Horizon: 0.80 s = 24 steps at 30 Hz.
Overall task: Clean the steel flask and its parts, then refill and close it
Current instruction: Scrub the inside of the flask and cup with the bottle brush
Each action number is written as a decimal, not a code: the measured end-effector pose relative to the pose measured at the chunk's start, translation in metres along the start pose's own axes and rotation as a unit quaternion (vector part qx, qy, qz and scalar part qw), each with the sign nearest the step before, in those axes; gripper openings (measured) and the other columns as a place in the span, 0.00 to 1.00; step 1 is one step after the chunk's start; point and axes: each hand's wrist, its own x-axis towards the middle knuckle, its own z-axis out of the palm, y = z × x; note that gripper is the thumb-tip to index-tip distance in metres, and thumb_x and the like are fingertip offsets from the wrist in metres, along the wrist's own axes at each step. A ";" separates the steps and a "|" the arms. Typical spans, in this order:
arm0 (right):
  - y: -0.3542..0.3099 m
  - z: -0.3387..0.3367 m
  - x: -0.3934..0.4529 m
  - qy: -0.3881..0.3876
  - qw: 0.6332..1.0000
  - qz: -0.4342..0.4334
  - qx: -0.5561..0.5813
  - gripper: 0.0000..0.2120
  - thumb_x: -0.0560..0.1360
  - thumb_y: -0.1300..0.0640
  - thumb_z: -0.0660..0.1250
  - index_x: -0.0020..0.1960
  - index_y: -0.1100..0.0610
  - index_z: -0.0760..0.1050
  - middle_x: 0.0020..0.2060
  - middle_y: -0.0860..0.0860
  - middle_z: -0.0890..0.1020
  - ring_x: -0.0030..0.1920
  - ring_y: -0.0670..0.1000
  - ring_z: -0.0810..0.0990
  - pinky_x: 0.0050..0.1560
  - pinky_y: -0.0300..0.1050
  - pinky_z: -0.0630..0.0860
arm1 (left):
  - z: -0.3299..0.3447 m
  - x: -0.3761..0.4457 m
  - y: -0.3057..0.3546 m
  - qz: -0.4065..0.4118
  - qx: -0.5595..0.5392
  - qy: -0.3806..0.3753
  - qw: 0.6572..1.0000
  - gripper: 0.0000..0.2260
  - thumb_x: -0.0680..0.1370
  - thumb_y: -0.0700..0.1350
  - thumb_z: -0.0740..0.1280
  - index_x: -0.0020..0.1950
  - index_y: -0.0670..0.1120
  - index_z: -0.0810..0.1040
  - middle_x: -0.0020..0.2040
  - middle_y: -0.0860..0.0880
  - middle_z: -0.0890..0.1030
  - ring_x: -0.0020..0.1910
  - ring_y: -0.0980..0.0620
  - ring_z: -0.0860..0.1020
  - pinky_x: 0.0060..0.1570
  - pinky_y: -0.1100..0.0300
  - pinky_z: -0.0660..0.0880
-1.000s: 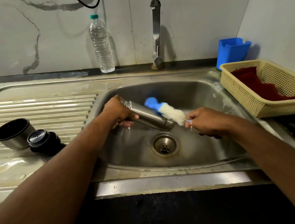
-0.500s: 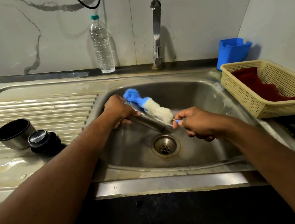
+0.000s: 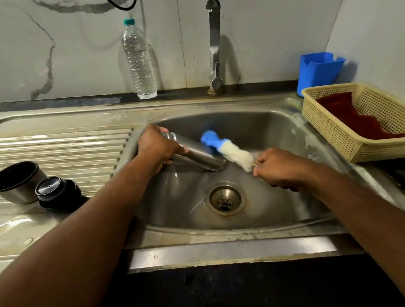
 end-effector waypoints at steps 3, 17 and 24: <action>0.004 0.000 0.002 0.016 1.000 -0.001 0.003 0.09 0.81 0.57 0.62 0.51 0.58 0.80 0.29 0.53 0.75 0.23 0.49 0.67 0.23 0.35 0.61 | 0.002 0.005 -0.004 0.004 0.023 0.003 1.000 0.30 0.68 0.45 0.85 0.61 0.51 0.71 0.54 0.47 0.78 0.51 0.45 0.83 0.48 0.45 0.86; 0.000 -0.001 0.000 -0.014 0.996 -0.047 0.074 0.10 0.82 0.57 0.62 0.50 0.55 0.82 0.31 0.51 0.75 0.23 0.46 0.69 0.26 0.37 0.62 | 0.001 0.011 -0.006 -0.033 0.110 -0.038 0.993 0.27 0.62 0.43 0.88 0.55 0.41 0.79 0.45 0.41 0.85 0.39 0.42 0.88 0.45 0.43 0.87; 0.000 0.001 0.008 0.043 0.996 -0.015 -0.077 0.07 0.79 0.53 0.65 0.49 0.56 0.79 0.33 0.50 0.76 0.33 0.48 0.76 0.33 0.41 0.69 | 0.003 0.011 -0.008 -0.057 0.082 -0.076 0.992 0.28 0.67 0.43 0.85 0.61 0.36 0.78 0.42 0.36 0.86 0.34 0.43 0.88 0.38 0.49 0.85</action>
